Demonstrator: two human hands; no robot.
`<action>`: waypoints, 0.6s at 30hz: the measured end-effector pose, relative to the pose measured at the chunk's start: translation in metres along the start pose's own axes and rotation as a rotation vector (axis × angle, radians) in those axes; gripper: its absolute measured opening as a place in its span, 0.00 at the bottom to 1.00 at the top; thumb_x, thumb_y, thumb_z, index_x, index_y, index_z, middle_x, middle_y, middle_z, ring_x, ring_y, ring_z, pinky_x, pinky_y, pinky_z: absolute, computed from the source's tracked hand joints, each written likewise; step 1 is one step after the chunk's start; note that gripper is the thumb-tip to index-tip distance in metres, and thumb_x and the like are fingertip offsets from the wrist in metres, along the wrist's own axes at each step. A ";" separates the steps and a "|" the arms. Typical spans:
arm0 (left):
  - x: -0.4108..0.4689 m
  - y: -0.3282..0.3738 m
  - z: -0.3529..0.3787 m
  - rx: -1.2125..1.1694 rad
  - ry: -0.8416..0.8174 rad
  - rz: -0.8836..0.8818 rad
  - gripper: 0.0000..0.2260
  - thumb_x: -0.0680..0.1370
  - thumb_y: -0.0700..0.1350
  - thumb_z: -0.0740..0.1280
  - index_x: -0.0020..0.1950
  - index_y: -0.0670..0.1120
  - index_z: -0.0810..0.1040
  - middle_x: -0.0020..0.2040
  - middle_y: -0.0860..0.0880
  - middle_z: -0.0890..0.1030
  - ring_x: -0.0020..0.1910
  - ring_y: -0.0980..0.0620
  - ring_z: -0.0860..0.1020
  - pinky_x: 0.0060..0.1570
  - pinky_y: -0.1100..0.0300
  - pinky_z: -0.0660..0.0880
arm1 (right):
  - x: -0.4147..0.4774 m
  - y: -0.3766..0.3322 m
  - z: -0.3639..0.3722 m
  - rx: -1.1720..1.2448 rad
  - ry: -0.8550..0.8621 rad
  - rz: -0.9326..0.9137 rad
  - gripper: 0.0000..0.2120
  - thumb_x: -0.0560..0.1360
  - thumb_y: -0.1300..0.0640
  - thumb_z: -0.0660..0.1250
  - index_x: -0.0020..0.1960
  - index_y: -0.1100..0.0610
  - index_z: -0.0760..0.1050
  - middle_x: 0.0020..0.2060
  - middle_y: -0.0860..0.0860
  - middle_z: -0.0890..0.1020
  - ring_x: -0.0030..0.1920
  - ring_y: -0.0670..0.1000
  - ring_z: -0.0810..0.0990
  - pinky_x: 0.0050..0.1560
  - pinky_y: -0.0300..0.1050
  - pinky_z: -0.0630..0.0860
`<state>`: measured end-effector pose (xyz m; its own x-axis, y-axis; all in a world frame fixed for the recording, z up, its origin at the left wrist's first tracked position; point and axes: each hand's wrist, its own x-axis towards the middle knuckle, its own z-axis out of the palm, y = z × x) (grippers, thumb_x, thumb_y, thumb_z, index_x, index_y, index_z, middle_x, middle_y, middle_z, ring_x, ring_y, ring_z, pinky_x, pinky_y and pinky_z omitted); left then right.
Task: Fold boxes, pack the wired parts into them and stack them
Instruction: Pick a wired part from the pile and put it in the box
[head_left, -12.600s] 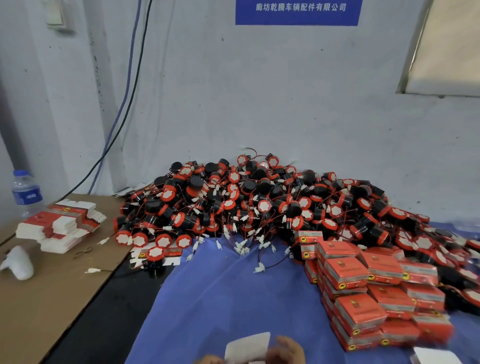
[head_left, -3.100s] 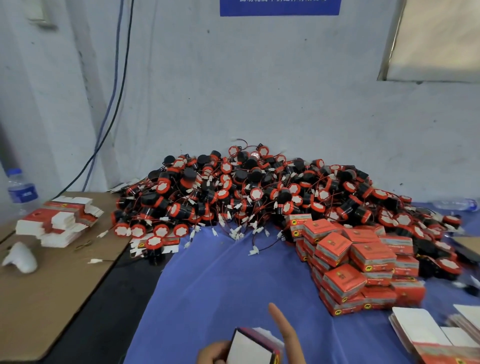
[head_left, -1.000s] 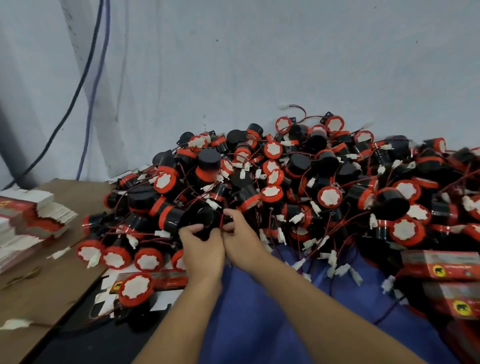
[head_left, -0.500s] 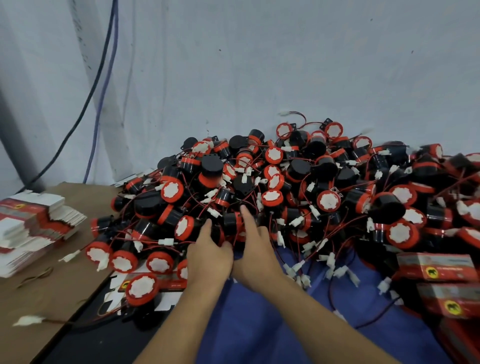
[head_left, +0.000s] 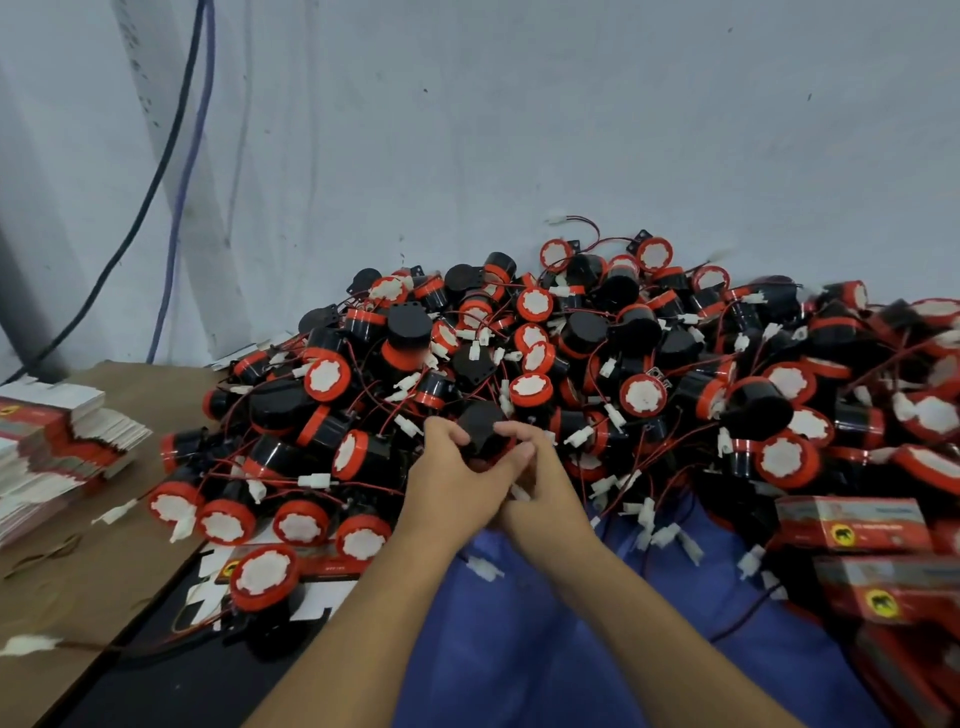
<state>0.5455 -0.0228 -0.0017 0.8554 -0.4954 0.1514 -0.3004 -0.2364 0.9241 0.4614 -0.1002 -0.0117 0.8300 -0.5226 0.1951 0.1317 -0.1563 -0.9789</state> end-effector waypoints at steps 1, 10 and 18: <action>-0.003 0.001 -0.002 0.004 0.047 0.018 0.27 0.67 0.66 0.75 0.50 0.49 0.70 0.48 0.49 0.79 0.42 0.54 0.80 0.37 0.59 0.78 | -0.007 -0.006 -0.002 -0.024 0.031 -0.064 0.33 0.72 0.80 0.61 0.67 0.50 0.68 0.56 0.55 0.81 0.50 0.43 0.84 0.43 0.37 0.80; -0.113 0.073 -0.052 -0.829 -0.227 -0.046 0.28 0.70 0.49 0.78 0.68 0.59 0.74 0.56 0.48 0.85 0.55 0.50 0.84 0.47 0.60 0.82 | -0.128 -0.102 -0.031 -0.310 0.114 -0.279 0.34 0.78 0.69 0.66 0.70 0.34 0.67 0.66 0.35 0.76 0.70 0.35 0.69 0.68 0.33 0.69; -0.276 0.111 -0.098 -0.813 -0.291 -0.022 0.23 0.62 0.46 0.79 0.55 0.52 0.79 0.54 0.47 0.86 0.55 0.50 0.84 0.47 0.61 0.81 | -0.289 -0.151 -0.059 0.441 0.405 0.233 0.20 0.59 0.48 0.75 0.49 0.52 0.86 0.44 0.50 0.86 0.39 0.48 0.81 0.37 0.43 0.78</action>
<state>0.3172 0.1700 0.0936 0.6823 -0.7181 0.1371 0.2050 0.3678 0.9070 0.1697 0.0247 0.0829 0.6045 -0.7900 -0.1025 0.2550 0.3139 -0.9146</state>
